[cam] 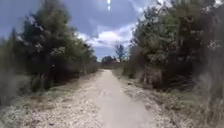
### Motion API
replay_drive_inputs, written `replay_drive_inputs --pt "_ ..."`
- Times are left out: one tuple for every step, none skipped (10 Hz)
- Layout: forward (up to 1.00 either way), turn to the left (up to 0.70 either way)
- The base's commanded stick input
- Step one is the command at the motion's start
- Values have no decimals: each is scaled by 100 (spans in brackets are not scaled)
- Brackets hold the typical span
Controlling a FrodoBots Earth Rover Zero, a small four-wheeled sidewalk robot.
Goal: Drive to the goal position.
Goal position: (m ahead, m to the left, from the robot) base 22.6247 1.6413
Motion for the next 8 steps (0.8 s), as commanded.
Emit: replay_drive_inputs --pt "50 0" --pt "50 0" --pt "50 0" --pt "50 0" --pt "50 0" --pt "50 0" --pt "50 0" --pt "50 0"
